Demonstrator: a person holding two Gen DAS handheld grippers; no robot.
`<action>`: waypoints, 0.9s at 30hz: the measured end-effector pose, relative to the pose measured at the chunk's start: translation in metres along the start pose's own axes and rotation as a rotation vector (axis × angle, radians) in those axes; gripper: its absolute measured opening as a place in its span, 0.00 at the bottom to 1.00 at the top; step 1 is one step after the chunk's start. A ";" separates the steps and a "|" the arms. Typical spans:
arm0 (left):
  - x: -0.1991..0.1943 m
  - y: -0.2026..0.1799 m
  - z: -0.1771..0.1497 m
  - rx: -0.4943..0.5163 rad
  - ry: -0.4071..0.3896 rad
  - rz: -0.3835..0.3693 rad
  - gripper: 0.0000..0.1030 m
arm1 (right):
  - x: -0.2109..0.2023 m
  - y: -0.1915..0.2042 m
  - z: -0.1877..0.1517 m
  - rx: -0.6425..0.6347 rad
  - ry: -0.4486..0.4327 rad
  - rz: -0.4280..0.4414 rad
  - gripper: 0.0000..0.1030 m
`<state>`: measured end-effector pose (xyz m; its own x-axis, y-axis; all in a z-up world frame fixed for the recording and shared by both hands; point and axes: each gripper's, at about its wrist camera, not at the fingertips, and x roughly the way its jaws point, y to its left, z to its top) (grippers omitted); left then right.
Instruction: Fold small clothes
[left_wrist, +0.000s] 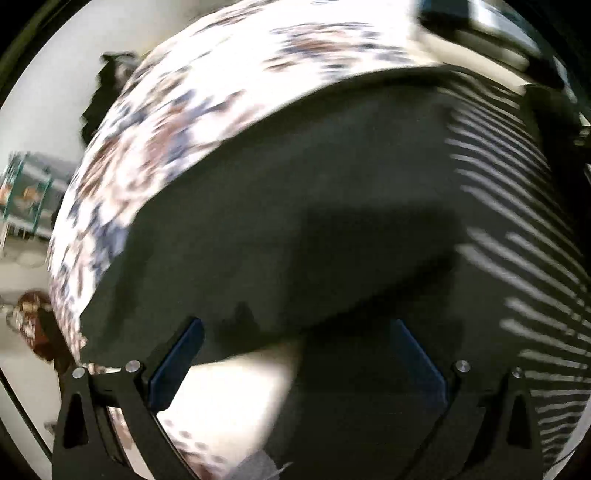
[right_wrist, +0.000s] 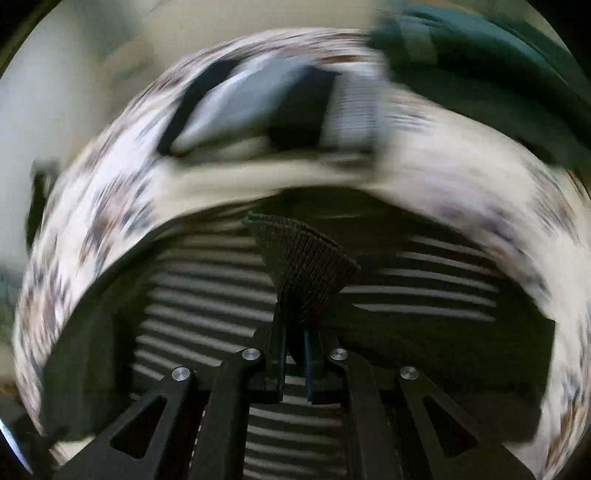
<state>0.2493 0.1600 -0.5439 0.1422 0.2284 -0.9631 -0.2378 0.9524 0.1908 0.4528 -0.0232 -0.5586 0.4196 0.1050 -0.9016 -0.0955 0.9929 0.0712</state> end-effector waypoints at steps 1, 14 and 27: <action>0.007 0.016 -0.002 -0.030 0.002 0.016 1.00 | 0.009 0.027 -0.001 -0.040 0.007 0.002 0.07; 0.019 0.105 -0.032 -0.226 0.022 -0.013 1.00 | 0.038 0.136 -0.035 -0.187 0.212 0.094 0.16; 0.028 0.175 -0.058 -0.360 0.063 0.042 1.00 | -0.020 -0.016 -0.082 0.272 0.268 0.189 0.49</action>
<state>0.1561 0.3215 -0.5487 0.0686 0.2423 -0.9678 -0.5668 0.8077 0.1621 0.3721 -0.0454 -0.5763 0.1645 0.3042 -0.9383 0.1083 0.9399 0.3237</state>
